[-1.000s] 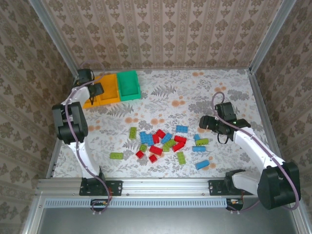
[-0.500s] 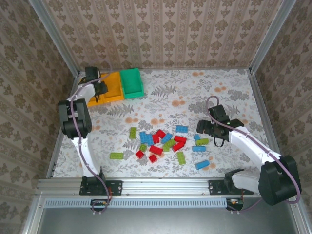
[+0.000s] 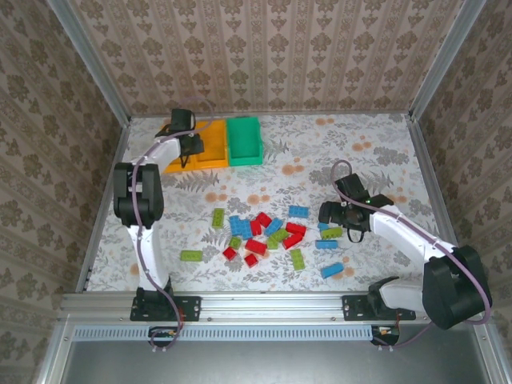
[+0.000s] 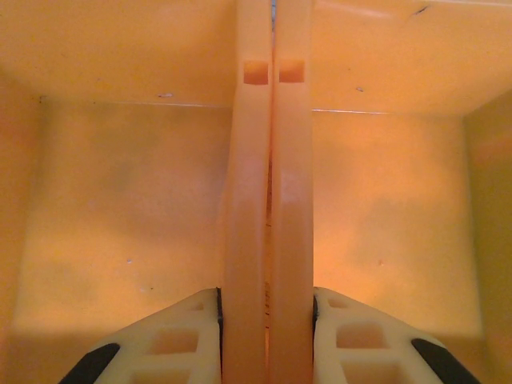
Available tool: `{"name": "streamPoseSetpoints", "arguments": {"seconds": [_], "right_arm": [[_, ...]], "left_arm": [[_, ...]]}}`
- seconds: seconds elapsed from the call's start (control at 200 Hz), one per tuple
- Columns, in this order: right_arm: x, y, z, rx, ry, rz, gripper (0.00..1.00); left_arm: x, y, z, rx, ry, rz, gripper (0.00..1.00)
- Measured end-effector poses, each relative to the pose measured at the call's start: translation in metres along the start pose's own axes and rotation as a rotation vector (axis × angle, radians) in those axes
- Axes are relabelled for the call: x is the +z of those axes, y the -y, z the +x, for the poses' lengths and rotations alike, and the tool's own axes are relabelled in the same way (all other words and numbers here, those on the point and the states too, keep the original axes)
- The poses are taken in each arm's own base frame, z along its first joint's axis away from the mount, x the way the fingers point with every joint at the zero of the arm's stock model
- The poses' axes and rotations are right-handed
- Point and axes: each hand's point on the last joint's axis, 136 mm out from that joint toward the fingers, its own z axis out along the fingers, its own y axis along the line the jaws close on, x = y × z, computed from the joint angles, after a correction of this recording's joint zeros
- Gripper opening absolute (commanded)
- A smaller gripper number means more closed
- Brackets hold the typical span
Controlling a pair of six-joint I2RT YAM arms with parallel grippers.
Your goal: Sort the legos into containers by color
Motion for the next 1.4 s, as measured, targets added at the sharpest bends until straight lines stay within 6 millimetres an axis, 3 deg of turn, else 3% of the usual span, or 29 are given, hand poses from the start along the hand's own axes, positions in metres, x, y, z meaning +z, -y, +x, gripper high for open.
{"name": "streamPoseSetpoints", "arguments": {"seconds": [0.285, 0.375, 0.665, 1.09, 1.4], "right_arm": [[0.003, -0.012, 0.011, -0.139, -0.051, -0.009, 0.77], [0.001, -0.013, 0.009, -0.184, -0.058, -0.001, 0.75], [0.002, -0.015, 0.008, -0.297, -0.071, -0.007, 0.71], [0.014, -0.023, 0.016, -0.376, -0.131, -0.005, 0.69], [0.018, -0.032, 0.012, -0.426, -0.161, 0.000, 0.65]], "left_arm": [[-0.013, 0.067, 0.030, 0.058, -0.035, 0.093, 0.04], [-0.018, 0.080, 0.039, 0.060, -0.046, 0.117, 0.10], [-0.032, 0.108, 0.061, 0.047, -0.065, 0.149, 0.11], [-0.050, 0.143, 0.090, 0.005, -0.080, 0.198, 0.28], [-0.068, 0.160, 0.116, -0.047, -0.132, 0.251, 0.55]]}}
